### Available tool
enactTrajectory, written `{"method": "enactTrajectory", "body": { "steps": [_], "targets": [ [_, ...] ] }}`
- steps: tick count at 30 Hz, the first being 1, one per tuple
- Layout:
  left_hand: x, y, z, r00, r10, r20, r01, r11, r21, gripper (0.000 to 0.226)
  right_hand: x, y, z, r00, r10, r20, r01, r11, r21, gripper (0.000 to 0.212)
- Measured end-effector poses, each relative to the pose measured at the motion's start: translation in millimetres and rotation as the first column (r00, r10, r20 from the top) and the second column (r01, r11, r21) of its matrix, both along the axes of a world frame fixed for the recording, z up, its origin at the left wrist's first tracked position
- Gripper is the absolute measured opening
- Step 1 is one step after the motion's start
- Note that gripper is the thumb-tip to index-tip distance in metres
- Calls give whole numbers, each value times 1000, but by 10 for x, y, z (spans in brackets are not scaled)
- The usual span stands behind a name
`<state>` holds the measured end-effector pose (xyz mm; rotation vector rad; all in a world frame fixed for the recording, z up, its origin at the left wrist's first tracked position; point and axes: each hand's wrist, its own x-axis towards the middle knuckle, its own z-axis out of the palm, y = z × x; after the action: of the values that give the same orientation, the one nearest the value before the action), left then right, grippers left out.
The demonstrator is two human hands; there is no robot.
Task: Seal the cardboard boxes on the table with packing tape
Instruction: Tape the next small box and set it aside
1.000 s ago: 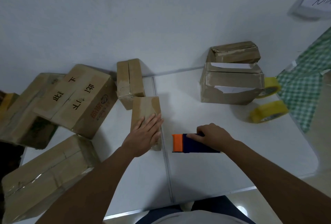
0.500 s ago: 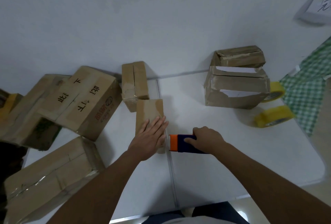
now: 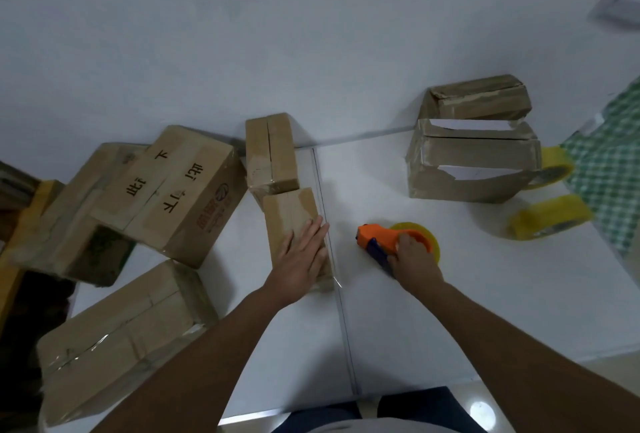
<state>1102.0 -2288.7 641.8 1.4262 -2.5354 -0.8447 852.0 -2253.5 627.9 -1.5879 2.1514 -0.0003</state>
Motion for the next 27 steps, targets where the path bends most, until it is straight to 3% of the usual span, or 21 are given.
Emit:
{"method": "enactTrajectory", "body": {
  "steps": [2,3,4,5,6,7,8,11,15,20,27],
  "targets": [
    [14,7,32,977,108,-186,-89,990,110,46,146,41,-33,991,-2,132,34,970,-241,31],
    [45,18,38,956,154,-249,-127,984,121,42,262,54,1,948,-35,317,119,961,-249,26],
    [84,36,34,947,167,-274,-151,986,77,37,394,54,52,829,-125,545,232,964,-132,24],
    [128,67,20,951,152,-268,-160,987,-8,34,516,70,102,629,-262,732,302,950,80,24],
    [165,102,5,960,131,-249,-156,984,-83,32,611,89,137,422,-402,813,317,905,284,27],
    [195,138,5,966,119,-228,-149,982,-117,32,669,104,165,274,-508,816,305,851,428,32],
    [216,174,19,972,116,-202,-139,985,-103,34,686,119,175,209,-565,798,293,815,500,37],
    [243,252,6,993,60,-98,-63,998,-25,50,646,205,168,213,-574,791,316,806,500,43],
    [253,268,-28,1000,1,-25,-3,999,-51,60,602,296,172,265,-439,859,334,877,345,16],
    [280,285,-79,996,-58,72,66,991,-117,79,629,406,198,423,-264,867,374,922,98,12],
    [295,281,-191,979,-75,187,129,947,-295,74,650,413,196,417,-254,872,397,915,77,11]
  ]
}}
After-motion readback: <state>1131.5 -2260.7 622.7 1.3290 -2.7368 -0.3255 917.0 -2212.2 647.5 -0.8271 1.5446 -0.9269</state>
